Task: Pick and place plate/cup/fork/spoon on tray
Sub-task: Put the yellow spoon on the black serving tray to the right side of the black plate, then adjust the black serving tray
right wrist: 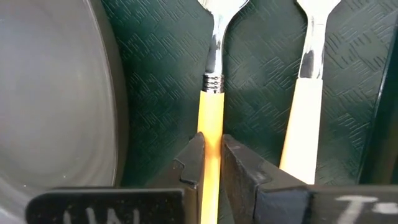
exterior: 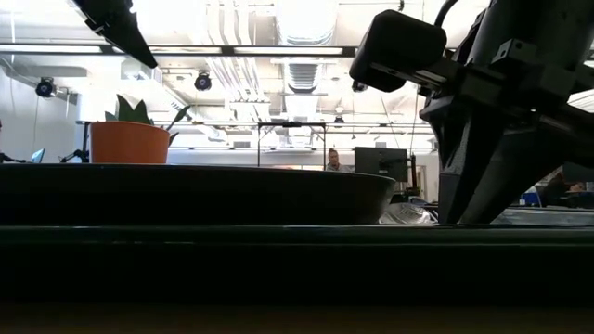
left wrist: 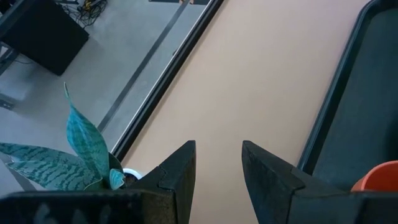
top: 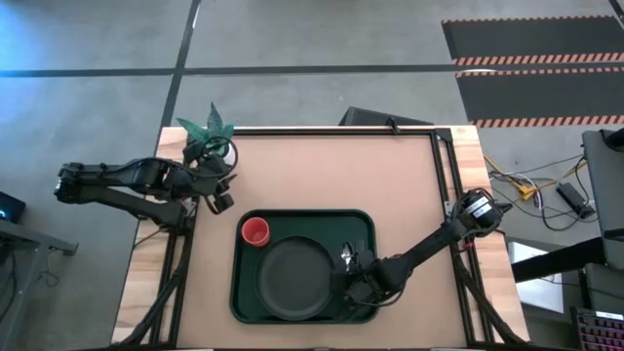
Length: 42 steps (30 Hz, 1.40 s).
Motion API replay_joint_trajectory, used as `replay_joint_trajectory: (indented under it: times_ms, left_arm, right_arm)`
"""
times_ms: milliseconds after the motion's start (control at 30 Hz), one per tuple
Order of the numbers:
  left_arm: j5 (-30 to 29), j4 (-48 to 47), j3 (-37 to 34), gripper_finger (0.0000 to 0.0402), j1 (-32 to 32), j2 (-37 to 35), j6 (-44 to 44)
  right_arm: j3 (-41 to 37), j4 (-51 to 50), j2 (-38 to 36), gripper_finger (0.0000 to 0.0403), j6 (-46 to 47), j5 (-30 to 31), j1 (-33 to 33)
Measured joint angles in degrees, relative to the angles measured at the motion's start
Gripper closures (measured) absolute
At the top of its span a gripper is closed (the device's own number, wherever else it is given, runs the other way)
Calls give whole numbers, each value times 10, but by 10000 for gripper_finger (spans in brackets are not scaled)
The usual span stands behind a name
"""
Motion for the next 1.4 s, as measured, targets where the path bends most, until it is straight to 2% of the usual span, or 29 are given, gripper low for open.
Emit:
replay_joint_trajectory:
  times_ms: [267,433,967,1100,1400]
  left_arm:
    - [0,14,0,289,0,1,0]
    - [0,18,0,289,0,2,0]
    - [0,30,0,289,0,8,0]
    - [0,30,0,289,0,12,0]
    - [9,33,0,289,0,22,0]
  right_arm:
    - [-1,-4,0,314,-10,-1,0]
    - [-1,-4,0,296,-20,-1,0]
    - [0,-2,-5,292,-44,0,0]
    - [20,-5,-8,291,-64,0,0]
    - [104,-133,-8,291,-83,2,0]
